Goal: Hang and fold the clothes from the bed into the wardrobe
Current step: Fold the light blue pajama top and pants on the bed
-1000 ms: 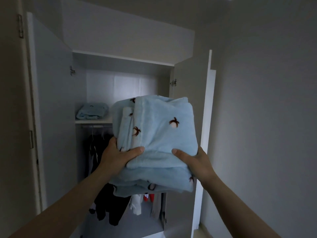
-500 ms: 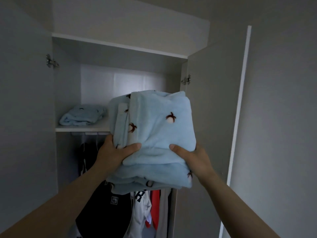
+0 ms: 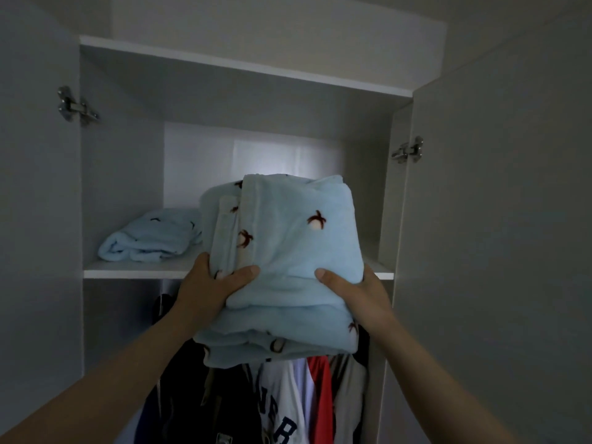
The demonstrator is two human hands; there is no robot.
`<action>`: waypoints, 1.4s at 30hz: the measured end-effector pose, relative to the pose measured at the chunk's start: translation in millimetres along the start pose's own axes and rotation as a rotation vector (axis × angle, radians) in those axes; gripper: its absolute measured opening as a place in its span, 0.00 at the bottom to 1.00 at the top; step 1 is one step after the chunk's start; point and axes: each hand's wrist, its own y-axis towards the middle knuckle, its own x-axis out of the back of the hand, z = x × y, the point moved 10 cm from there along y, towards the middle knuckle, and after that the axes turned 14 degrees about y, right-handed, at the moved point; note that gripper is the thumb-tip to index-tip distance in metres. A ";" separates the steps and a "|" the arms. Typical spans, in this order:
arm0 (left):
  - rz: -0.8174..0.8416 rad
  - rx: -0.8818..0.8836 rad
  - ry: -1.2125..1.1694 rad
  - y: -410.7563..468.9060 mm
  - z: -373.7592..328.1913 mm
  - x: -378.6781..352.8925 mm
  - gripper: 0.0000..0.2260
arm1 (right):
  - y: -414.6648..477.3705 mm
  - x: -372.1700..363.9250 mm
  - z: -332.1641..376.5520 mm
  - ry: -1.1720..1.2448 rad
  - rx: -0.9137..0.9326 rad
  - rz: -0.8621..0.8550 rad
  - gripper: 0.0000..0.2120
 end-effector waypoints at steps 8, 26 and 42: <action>0.064 -0.091 -0.007 114.7 30.5 20.0 0.42 | 103.0 -41.2 -45.3 -0.052 0.021 -0.039 0.17; -0.022 0.065 0.099 274.9 116.2 19.5 0.33 | 287.5 -76.0 -150.9 -0.079 -0.060 0.060 0.14; -0.108 -0.036 0.424 333.4 120.9 8.1 0.34 | 345.3 -59.8 -179.7 -0.466 0.011 0.037 0.30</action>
